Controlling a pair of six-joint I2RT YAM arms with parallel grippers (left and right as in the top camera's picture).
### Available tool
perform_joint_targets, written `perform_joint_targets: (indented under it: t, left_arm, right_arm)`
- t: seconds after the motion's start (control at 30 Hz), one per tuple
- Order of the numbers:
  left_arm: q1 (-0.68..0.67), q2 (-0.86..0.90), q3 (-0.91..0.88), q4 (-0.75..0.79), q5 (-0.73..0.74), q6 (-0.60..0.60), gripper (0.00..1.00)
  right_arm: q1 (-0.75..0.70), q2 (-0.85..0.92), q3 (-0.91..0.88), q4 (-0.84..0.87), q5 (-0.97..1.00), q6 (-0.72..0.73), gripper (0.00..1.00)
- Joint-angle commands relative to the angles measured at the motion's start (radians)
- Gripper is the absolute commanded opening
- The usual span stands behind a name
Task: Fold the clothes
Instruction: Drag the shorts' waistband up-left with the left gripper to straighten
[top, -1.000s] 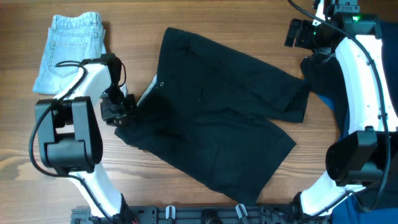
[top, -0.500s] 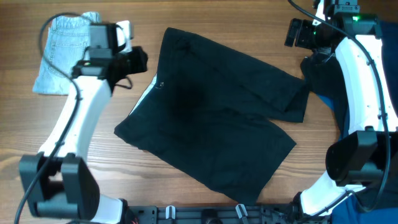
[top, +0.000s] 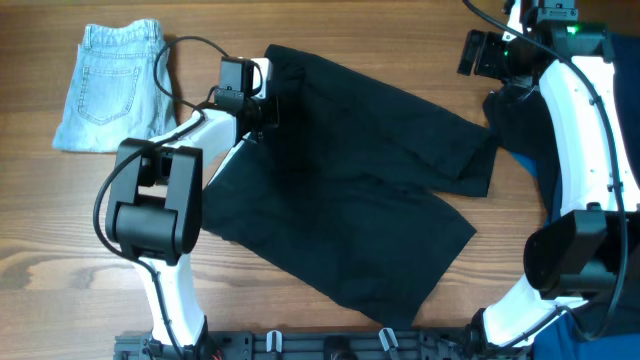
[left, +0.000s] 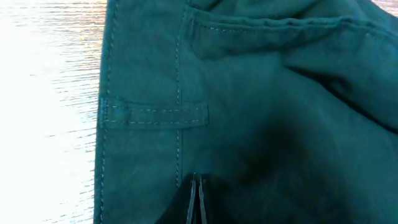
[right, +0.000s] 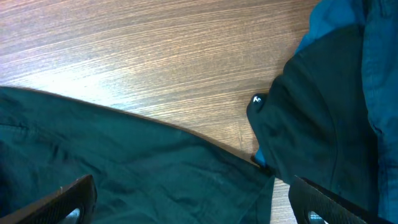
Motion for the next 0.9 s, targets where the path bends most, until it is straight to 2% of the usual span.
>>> perform_joint_targets:
  t: [0.0, 0.03, 0.27, 0.43, 0.57, 0.63, 0.73, 0.77, 0.83, 0.87]
  left_arm:
    - [-0.001, 0.030, -0.004, 0.004, -0.025, 0.032, 0.04]
    - [-0.001, 0.030, -0.004, 0.011, -0.026, 0.033, 0.04]
    - [0.042, 0.030, -0.004, -0.079, -0.287, 0.062, 0.04]
    - [0.121, 0.029, -0.004, -0.099, -0.293, 0.055, 0.04]
    - [0.124, -0.019, -0.004, -0.079, -0.282, 0.055, 0.04]
    - [0.110, -0.100, -0.003, -0.045, -0.219, 0.055, 0.14]
    - [0.092, -0.207, 0.016, -0.043, -0.173, 0.036, 0.22]
    - [0.086, -0.258, 0.024, -0.058, -0.173, 0.008, 0.25]
    - [0.082, -0.396, 0.027, -0.133, -0.174, -0.092, 0.39]
    - [0.083, -0.460, 0.027, -0.174, -0.174, -0.138, 0.43]
  right_arm:
    - [-0.002, -0.004, -0.001, 0.001, -0.008, 0.006, 1.00]
    - [-0.002, -0.004, -0.001, 0.001, -0.008, 0.006, 1.00]
    - [-0.002, -0.004, -0.001, 0.001, -0.008, 0.007, 1.00]
    - [-0.002, -0.004, -0.001, 0.001, -0.008, 0.007, 0.99]
    - [-0.002, -0.004, -0.001, 0.001, -0.008, 0.006, 1.00]
    - [-0.002, -0.004, -0.001, 0.001, -0.008, 0.006, 1.00]
    - [-0.002, -0.004, -0.001, 0.000, -0.008, 0.006, 1.00]
    - [-0.002, -0.004, -0.001, 0.001, -0.008, 0.007, 1.00]
    - [-0.002, -0.004, -0.001, 0.001, -0.008, 0.007, 1.00]
    - [-0.002, -0.004, -0.001, 0.001, -0.008, 0.006, 1.00]
